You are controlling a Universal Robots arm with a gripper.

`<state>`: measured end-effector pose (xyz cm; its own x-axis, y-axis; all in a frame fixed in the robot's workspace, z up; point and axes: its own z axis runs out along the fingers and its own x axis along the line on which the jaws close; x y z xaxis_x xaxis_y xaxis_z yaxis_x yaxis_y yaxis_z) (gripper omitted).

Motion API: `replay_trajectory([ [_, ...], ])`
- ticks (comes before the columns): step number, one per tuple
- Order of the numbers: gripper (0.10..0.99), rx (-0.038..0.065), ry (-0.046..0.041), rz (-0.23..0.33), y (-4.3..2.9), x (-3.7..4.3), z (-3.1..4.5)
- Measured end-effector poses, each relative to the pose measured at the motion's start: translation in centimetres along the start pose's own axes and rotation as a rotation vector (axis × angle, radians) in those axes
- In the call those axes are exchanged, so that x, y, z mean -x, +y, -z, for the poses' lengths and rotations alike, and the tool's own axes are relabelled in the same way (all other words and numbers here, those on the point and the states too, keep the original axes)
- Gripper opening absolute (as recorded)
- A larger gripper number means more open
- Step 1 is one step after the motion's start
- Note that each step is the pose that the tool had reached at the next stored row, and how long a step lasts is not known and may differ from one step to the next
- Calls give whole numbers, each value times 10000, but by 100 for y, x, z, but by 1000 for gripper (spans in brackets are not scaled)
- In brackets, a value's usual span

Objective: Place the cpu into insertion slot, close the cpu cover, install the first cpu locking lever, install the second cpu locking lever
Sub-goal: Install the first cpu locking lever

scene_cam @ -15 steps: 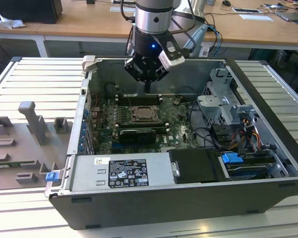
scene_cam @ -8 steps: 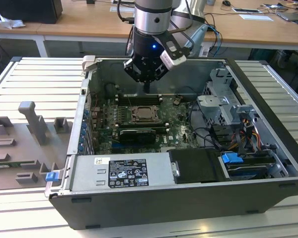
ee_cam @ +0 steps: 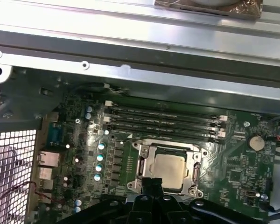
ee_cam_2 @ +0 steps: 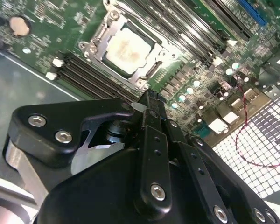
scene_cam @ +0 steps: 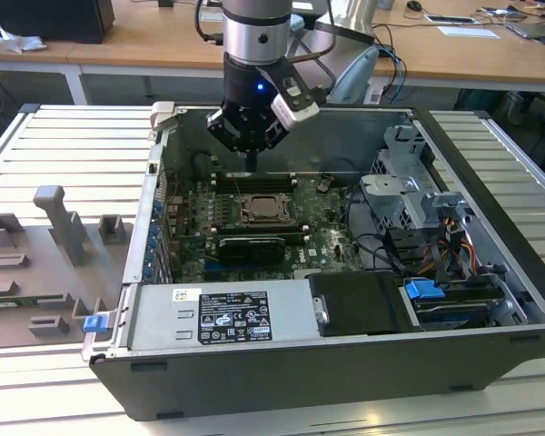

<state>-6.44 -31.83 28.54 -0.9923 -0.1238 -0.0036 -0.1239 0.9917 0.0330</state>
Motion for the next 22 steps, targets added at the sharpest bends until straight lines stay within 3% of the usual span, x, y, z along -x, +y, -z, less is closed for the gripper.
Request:
replay_trajectory([
  [4,106,0,-10,-17,9,-84,-61],
  [8,106,-3,-23,-431,10,-92,-112],
  [19,106,13,-30,-440,15,-145,-138],
  [22,106,15,-35,-481,21,-192,-162],
])
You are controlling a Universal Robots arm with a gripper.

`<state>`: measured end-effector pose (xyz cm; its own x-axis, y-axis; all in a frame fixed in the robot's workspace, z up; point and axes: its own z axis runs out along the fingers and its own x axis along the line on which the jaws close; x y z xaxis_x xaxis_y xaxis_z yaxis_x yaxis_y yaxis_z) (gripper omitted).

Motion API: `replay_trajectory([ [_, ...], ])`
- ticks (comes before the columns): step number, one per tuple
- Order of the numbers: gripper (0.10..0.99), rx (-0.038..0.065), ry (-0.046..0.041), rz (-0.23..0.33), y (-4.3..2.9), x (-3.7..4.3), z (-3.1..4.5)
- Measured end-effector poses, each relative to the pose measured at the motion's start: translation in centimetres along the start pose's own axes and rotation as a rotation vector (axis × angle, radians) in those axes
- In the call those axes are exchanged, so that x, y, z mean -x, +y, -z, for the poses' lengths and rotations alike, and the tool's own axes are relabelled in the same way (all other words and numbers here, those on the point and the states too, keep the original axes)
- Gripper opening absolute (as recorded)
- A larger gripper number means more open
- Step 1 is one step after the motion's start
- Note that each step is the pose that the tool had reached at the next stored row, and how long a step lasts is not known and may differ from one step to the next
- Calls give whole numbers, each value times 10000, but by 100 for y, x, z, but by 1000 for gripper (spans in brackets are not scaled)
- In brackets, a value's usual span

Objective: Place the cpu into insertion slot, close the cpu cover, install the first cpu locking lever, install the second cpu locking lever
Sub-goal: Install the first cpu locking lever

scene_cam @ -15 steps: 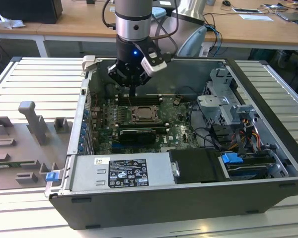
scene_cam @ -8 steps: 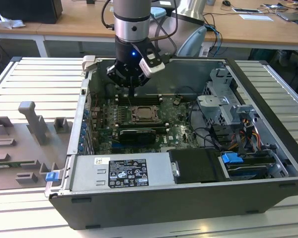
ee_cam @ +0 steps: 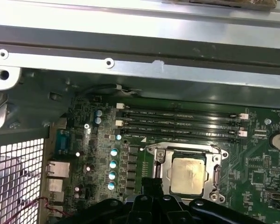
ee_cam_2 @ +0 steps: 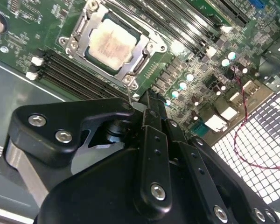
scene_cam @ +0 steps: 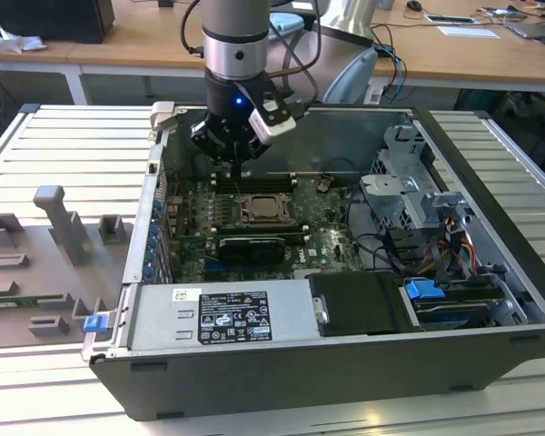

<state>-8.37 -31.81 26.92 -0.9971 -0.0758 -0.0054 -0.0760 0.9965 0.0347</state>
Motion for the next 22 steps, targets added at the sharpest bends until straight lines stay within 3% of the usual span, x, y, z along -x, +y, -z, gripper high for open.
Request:
replay_trajectory([
  [2,106,-2,-1,-65,1,-24,-19],
  [11,106,-3,-9,-69,30,-281,-85],
  [15,106,-4,-8,-77,75,-289,-128],
  [19,106,-4,-9,-82,223,-277,-153],
  [22,106,-4,-8,-83,287,-221,-160],
])
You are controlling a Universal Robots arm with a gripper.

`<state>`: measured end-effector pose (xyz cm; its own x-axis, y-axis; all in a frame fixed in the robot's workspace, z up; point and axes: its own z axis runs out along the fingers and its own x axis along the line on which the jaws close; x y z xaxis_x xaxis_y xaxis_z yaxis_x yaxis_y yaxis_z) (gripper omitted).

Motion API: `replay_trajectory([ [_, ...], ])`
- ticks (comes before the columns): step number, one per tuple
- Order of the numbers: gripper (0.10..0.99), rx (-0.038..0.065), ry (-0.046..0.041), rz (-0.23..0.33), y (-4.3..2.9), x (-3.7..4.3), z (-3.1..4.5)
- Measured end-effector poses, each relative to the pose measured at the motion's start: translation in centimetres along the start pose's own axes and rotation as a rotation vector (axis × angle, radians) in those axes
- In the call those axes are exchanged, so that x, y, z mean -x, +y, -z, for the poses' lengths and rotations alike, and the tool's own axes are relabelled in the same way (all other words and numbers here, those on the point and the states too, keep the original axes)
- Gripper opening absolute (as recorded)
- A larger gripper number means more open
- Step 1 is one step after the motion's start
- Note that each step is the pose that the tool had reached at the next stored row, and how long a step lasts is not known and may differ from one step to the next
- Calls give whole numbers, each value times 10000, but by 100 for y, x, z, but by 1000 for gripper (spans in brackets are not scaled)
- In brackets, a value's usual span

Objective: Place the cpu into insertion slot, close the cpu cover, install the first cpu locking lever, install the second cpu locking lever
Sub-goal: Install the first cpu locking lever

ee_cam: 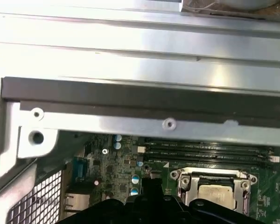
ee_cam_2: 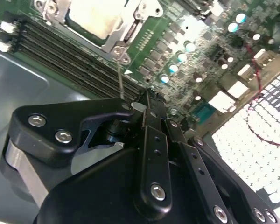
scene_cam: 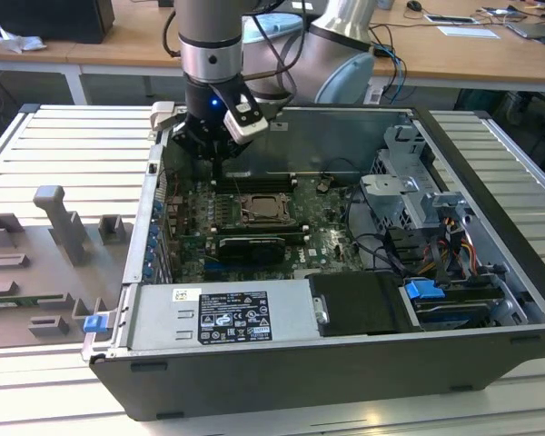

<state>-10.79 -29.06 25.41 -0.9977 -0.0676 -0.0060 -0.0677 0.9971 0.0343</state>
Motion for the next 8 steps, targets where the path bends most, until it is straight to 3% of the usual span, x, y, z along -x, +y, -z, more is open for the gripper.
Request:
replay_trajectory([
  [8,106,0,-1,-3,20,74,-6],
])
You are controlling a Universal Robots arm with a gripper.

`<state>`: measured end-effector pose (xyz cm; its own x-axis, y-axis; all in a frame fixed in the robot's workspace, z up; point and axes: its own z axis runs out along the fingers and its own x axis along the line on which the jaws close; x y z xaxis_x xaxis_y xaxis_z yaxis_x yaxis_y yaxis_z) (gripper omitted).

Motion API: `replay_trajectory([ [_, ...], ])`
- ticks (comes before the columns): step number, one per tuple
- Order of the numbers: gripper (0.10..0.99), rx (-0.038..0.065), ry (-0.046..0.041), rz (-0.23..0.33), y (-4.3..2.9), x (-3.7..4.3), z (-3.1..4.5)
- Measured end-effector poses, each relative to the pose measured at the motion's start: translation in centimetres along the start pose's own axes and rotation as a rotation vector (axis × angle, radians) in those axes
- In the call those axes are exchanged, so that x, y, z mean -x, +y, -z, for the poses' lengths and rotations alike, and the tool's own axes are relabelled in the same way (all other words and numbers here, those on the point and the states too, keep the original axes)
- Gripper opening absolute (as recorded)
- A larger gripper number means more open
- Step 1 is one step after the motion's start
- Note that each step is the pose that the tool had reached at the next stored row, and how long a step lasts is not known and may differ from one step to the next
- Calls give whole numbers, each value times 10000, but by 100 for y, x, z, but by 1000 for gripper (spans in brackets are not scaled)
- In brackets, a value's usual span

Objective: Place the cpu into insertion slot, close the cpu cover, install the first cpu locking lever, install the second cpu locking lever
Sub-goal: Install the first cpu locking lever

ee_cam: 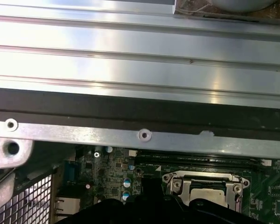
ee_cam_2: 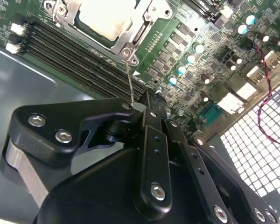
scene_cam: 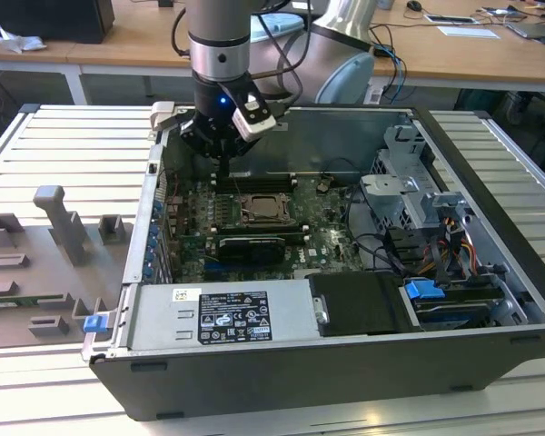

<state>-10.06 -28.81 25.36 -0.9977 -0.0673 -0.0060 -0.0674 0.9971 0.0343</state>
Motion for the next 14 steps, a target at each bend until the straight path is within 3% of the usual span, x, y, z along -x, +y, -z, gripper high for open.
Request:
replay_trajectory([
  [14,106,0,0,1,-9,131,-7],
])
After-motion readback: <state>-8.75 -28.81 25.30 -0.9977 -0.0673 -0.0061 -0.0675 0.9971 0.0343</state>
